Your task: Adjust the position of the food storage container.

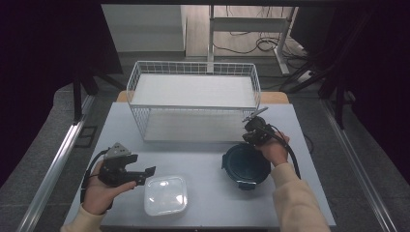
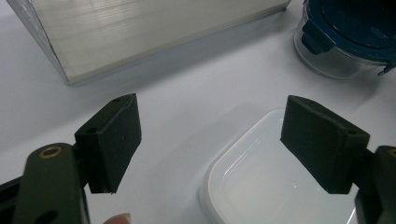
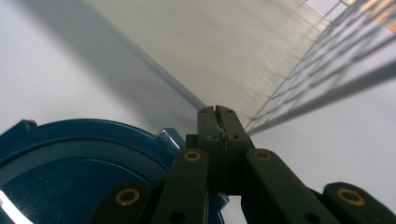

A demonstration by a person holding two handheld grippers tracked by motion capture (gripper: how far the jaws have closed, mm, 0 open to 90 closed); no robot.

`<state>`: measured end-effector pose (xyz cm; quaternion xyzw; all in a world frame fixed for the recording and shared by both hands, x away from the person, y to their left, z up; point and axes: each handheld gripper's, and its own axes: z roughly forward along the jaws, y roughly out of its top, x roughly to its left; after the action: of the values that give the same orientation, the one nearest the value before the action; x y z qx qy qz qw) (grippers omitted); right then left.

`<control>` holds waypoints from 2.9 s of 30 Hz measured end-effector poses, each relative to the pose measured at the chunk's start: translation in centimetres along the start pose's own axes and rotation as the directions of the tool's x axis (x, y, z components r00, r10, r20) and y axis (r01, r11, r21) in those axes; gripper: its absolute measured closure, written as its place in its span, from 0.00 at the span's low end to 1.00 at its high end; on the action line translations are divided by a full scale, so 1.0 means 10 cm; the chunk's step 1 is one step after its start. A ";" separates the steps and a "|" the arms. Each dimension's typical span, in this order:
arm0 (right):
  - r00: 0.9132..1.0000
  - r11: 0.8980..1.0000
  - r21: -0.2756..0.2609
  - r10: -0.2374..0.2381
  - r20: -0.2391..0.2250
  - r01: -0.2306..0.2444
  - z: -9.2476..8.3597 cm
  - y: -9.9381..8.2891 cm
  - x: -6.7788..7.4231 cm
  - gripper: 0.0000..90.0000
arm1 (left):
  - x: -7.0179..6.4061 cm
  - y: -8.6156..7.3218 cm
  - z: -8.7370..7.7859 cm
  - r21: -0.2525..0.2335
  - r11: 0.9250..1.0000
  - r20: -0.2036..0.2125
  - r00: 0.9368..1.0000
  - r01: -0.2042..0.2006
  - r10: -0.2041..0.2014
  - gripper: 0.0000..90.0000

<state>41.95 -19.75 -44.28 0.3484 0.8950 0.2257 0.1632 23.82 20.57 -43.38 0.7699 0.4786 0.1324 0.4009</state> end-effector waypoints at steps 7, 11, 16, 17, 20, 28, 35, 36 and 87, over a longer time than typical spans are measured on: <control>0.998 0.998 0.031 -0.057 0.004 0.057 0.08 -0.01 0.03 0.99 | 0.01 -0.01 0.01 0.000 1.000 0.009 1.000 0.005 -0.005 0.22; 0.997 0.997 0.032 -0.076 0.008 0.076 0.09 -0.01 0.04 1.00 | 0.02 -0.01 0.01 0.002 1.000 0.006 1.000 0.008 -0.008 0.22; 0.996 0.995 0.033 -0.093 0.011 0.093 0.09 -0.02 0.06 1.00 | 0.03 -0.01 0.00 -0.002 1.000 0.002 1.000 0.011 -0.011 0.22; 0.995 0.994 0.032 -0.102 0.013 0.102 0.08 -0.02 0.06 1.00 | 0.03 -0.01 0.00 -0.003 1.000 0.002 1.000 0.011 -0.011 0.22; 0.992 0.992 0.031 -0.125 0.008 0.125 0.08 -0.02 0.08 1.00 | 0.04 -0.01 0.00 -0.002 1.000 -0.001 1.000 0.012 -0.012 0.22; 0.989 0.989 0.026 -0.146 -0.027 0.147 0.04 -0.06 0.20 1.00 | 0.04 -0.01 0.00 0.001 1.000 -0.004 1.000 0.010 -0.010 0.22; 0.984 0.985 0.028 -0.168 -0.052 0.169 -0.04 -0.15 0.31 1.00 | 0.04 -0.01 -0.01 -0.002 1.000 -0.007 1.000 0.011 -0.011 0.22; 0.984 0.985 0.028 -0.167 -0.056 0.169 -0.05 -0.17 0.32 1.00 | 0.04 -0.01 -0.01 -0.001 1.000 -0.007 1.000 0.011 -0.011 0.22; 0.954 0.912 -0.293 0.246 -0.174 -0.288 -0.90 -1.46 0.37 0.55 | -0.13 0.01 0.03 -0.005 0.999 0.021 0.999 0.038 -0.038 0.22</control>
<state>27.24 -29.35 -44.74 0.4214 0.8002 0.4083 0.1242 23.37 19.26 -43.28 0.7609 0.4885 0.1178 0.4105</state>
